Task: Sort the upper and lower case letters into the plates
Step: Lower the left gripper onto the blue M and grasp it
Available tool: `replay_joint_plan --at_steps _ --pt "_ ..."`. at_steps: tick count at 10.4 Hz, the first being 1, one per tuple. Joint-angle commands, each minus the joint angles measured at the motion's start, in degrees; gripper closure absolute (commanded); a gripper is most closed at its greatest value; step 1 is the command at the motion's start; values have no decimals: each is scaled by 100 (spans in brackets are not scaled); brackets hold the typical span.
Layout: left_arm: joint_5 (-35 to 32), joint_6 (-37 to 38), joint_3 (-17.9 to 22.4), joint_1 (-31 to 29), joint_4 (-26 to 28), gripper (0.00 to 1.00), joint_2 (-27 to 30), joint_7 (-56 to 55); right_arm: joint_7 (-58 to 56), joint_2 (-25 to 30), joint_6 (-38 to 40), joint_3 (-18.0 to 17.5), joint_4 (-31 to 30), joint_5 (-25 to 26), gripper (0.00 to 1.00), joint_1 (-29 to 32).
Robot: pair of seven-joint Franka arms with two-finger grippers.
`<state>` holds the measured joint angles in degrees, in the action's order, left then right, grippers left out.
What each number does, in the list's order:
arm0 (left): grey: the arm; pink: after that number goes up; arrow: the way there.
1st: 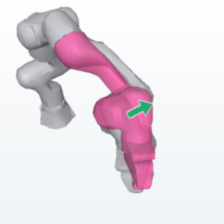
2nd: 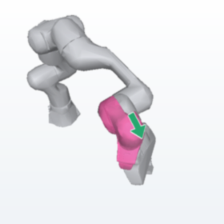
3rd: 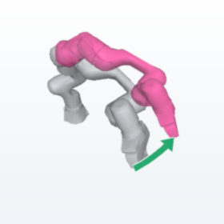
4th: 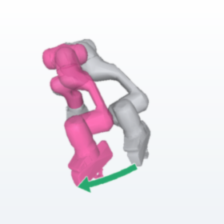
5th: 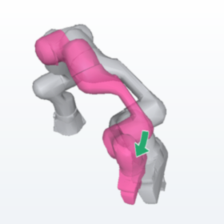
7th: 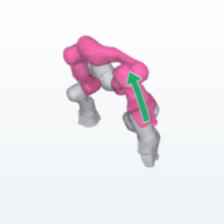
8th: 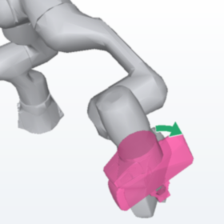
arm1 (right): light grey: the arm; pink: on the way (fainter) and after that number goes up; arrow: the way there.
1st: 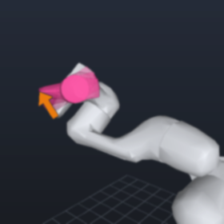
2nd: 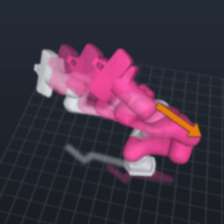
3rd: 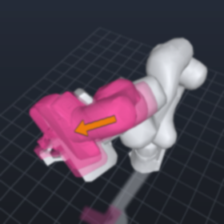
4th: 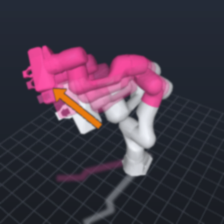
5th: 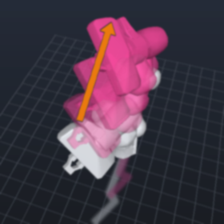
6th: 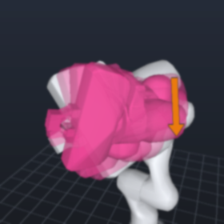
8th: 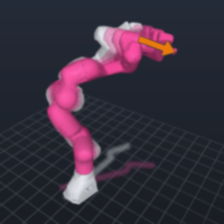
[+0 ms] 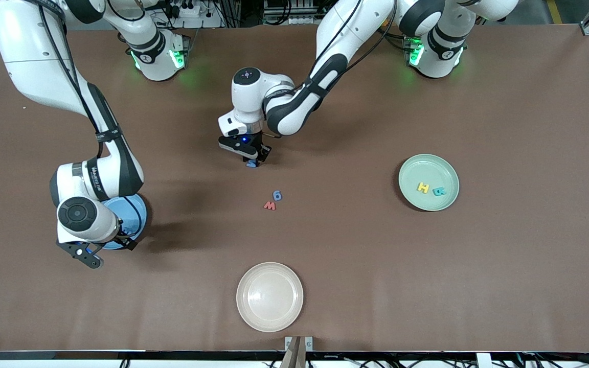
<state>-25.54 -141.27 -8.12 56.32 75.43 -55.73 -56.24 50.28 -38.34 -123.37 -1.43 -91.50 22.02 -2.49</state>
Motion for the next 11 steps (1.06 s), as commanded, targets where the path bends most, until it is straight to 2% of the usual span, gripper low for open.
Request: replay_joint_plan --at_steps 1,2,5,8,10,11 --pt "5 161 -14 28 -28 91 -69 -89 -18 11 -73 -68 -52 118 0 91" --pt "5 161 -14 28 -28 100 -69 -89 -18 11 -73 -68 -52 118 0 91" --pt "31 205 -23 2 -28 100 9 -72 -18 11 -73 -68 -52 118 0 91" --pt "391 722 -40 -199 -20 100 298 -10 43 11 -73 -68 -26 83 0 56" --pt "942 1205 -215 -611 -20 100 571 549 79 11 -73 -156 0 48 0 -15" --pt "1259 1451 -242 -840 -20 100 816 1135 79 11 -73 -374 18 39 0 -32"
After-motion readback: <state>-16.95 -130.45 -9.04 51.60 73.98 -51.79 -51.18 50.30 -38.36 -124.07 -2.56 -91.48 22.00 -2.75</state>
